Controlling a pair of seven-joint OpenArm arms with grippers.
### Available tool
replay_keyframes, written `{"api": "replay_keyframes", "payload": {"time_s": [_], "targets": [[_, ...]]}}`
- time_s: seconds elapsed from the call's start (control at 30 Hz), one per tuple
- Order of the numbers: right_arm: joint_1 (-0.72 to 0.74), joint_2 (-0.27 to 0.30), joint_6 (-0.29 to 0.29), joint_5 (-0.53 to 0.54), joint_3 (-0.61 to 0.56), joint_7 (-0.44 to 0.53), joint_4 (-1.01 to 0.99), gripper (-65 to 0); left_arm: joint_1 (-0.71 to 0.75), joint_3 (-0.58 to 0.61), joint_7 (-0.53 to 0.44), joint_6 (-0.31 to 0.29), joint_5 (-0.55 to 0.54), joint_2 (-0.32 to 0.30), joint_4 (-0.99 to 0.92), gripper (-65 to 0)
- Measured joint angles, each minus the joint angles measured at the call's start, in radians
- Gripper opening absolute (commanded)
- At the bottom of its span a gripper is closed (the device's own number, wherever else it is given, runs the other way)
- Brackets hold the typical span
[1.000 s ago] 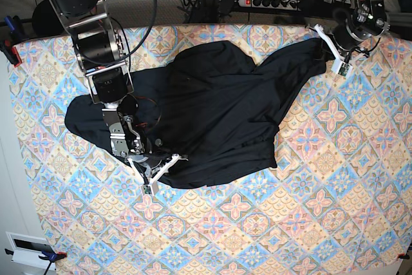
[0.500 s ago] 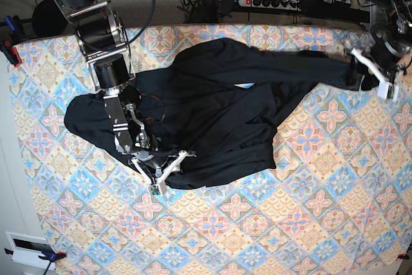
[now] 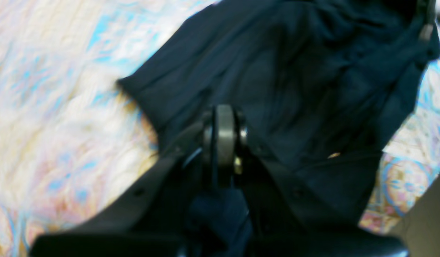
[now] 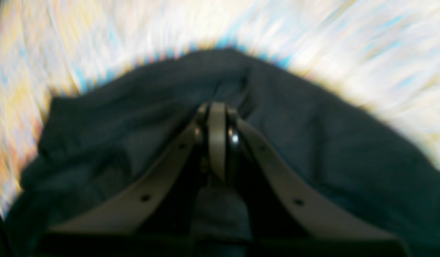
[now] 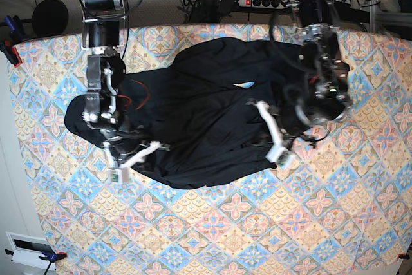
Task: Layout the t-shirt on the table in an organized manner, then fold the t-shirt properly
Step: 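Release the left gripper and move it onto the shirt center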
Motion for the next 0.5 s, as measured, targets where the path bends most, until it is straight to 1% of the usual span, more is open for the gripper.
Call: {"api": "replay_keyframes", "payload": {"time_s": [0.07,0.13,0.23,0.33,0.4,0.5], "targets": [[-0.038,-0.005,0.002,0.004,0.085,-0.004,0.034,-65.0,-0.015,0.064,-0.016,0.0,0.09,0.033,-0.005,-65.0],[-0.085,0.0,-0.008,-0.01,0.155,-0.019,0.045,-65.0,-0.028,0.119,-0.093,0.0,0.151,0.051,-0.039,-65.0],[-0.13,0.003,-0.008,-0.016,0.211,-0.024,0.049,-65.0,-0.028,0.163,-0.189,0.0,0.278,0.077,-0.149,-65.0],[-0.142,0.022,0.0,-0.005,0.208,-0.021,0.05,-65.0,-0.027,0.159,-0.312,-0.002,0.376,0.093,-0.309,-65.0],[-0.155,0.029,-0.002,0.002,0.209,-0.008,0.057,-65.0,-0.037,0.159,-0.347,0.0,0.428,0.092,-0.398,-65.0],[-0.193,0.028,-0.002,0.0,0.209,-0.019,0.055,-65.0,-0.063,0.157,-0.412,0.003,0.445,0.084,-0.504,-65.0]]}}
